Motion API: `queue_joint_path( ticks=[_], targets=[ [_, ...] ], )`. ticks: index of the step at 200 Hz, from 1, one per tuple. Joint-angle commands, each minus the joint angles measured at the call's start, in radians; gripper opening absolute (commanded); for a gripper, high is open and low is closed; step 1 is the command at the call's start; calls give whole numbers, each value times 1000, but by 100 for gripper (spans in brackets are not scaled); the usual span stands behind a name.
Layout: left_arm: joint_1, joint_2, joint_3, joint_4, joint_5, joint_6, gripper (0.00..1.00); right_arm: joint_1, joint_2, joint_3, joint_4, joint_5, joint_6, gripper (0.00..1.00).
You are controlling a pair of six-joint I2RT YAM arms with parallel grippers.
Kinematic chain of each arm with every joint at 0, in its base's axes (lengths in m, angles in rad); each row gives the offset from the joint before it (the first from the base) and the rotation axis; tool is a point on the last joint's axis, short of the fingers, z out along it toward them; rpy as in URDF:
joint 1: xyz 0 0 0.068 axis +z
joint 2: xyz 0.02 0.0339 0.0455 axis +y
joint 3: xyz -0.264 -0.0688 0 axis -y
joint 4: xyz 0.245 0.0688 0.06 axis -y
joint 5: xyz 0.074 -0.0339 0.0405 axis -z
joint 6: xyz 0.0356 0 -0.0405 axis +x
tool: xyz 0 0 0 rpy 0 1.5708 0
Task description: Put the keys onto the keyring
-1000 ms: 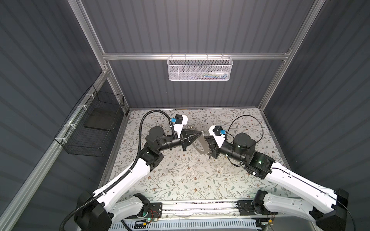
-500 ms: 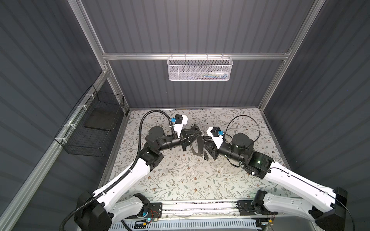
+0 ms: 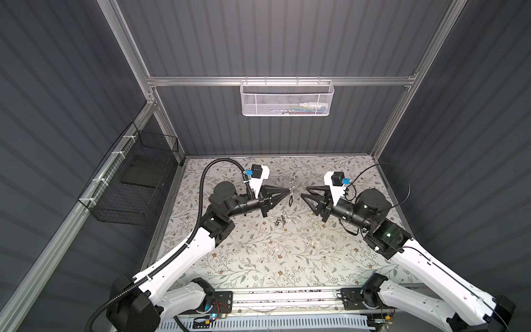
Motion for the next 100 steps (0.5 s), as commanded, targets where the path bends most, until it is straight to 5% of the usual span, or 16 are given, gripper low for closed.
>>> queue_joint_path(
  ticks=[1, 100],
  targets=[
    [-1, -9, 26, 20, 2, -12, 0, -20, 51, 43, 84, -186, 110, 40],
    [-2, -13, 31, 19, 11, -12, 0, -95, 163, 51, 255, -379, 281, 27]
  ],
)
